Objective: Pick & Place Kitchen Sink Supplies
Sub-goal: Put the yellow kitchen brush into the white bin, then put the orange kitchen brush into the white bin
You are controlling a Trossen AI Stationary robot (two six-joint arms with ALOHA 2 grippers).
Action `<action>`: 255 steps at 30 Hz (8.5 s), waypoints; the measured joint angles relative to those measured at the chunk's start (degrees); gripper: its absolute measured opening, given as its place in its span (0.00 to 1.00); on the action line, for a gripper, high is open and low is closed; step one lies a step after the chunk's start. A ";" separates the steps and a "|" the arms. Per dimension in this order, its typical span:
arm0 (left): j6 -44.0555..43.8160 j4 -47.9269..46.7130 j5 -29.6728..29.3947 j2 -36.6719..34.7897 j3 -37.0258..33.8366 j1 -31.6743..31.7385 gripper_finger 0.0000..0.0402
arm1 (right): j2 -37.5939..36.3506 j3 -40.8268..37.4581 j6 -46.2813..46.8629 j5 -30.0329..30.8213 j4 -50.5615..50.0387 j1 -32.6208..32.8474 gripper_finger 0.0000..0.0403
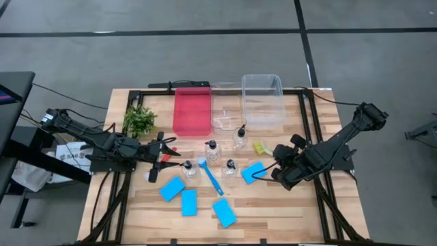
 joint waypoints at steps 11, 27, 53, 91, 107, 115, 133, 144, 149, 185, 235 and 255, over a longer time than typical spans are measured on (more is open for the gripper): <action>0.00 0.02 0.00 0.00 0.00 0.02 0.40 | 0.25 -11.54 -14.04 -0.19 17.47 -5.60 0.39; 0.00 0.03 -0.02 0.00 0.00 0.02 0.40 | 0.23 -25.00 -28.23 -4.19 36.36 -15.51 0.46; 0.00 0.03 -0.02 0.00 0.00 0.02 0.40 | 0.23 -30.01 -32.46 -9.77 42.29 -23.34 0.23; 0.00 0.04 -0.05 0.00 0.00 0.02 0.40 | -0.22 6.35 -26.59 -10.29 -1.89 -7.17 0.11; 1.49 0.46 -0.66 0.00 0.00 0.00 0.40 | -7.60 12.27 -53.26 38.12 26.97 -23.79 0.13; 1.49 0.50 -0.66 0.00 0.00 0.02 0.40 | -4.17 12.27 -60.67 22.29 41.78 -44.36 0.13; 1.49 0.49 -0.66 0.00 0.00 0.02 0.40 | 15.13 12.24 -67.12 11.15 51.34 -62.38 0.13; 1.49 0.48 -0.66 0.00 0.00 0.01 0.40 | 15.61 12.24 -65.87 11.24 45.62 -62.35 0.18; 1.49 0.50 -0.66 0.00 0.00 0.02 0.40 | 15.46 12.24 -65.35 11.21 41.77 -62.34 0.32; 1.48 0.50 -0.66 0.00 0.00 0.02 0.40 | -17.98 9.19 -35.29 -24.58 0.93 -36.34 0.34; 1.46 0.64 -0.63 0.01 0.00 0.00 0.40 | 16.84 -17.84 -17.52 -31.46 14.81 -24.31 0.44; 1.46 0.66 -0.63 0.02 0.00 0.01 0.40 | 18.53 -17.34 -18.22 -33.93 12.51 -22.92 0.07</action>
